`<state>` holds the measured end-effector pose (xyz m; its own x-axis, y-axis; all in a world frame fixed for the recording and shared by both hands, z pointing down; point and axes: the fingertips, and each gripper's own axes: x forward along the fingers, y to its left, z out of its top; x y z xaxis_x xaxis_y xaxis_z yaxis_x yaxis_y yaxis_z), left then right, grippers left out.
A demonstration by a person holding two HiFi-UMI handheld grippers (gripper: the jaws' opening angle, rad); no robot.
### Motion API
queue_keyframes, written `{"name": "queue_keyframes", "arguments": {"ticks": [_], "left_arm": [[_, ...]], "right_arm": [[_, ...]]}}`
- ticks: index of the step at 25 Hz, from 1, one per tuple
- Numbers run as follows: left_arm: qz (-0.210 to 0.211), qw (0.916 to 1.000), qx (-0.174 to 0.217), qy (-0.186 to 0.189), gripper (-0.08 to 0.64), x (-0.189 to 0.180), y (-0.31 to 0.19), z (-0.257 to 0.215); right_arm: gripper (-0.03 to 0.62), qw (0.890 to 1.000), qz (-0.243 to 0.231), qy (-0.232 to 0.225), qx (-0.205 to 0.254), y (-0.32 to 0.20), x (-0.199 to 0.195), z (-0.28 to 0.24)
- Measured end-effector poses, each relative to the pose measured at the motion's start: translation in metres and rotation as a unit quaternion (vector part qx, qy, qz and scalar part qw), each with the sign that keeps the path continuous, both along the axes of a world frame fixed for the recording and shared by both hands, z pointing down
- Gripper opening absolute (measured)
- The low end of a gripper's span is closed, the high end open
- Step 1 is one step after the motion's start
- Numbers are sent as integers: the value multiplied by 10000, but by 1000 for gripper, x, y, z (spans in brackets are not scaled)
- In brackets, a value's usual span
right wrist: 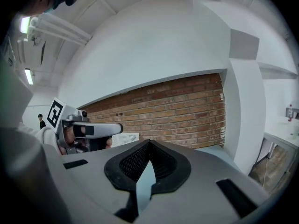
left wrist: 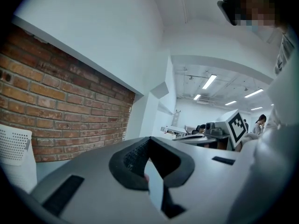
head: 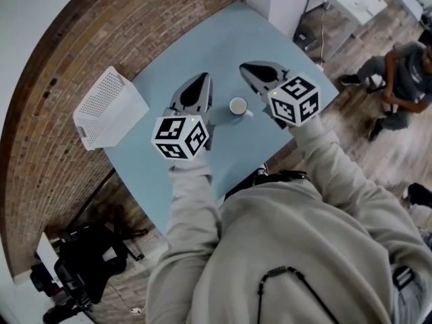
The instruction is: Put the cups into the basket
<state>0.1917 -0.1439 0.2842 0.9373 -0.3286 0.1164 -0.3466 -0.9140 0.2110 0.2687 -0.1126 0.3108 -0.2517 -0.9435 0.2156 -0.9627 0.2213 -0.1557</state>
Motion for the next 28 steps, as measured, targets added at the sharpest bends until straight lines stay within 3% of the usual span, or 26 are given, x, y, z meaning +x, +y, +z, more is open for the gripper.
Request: {"name": "queue_keyframes", "arguments": {"ticks": [7,15,28], "left_arm": [[346,9993,96,118,-5,12,-23,-11],[713,9971,-221,160,-5,27,-16,19],[448,9979,-475,-24,-5,48,-31,39]], "right_arm": [[9,9992,369,150,-26,-20,21,-7],[9,9986,468,156,-192,-13,23,13],[9,9984,419,63,-361,-27,34,29]]}}
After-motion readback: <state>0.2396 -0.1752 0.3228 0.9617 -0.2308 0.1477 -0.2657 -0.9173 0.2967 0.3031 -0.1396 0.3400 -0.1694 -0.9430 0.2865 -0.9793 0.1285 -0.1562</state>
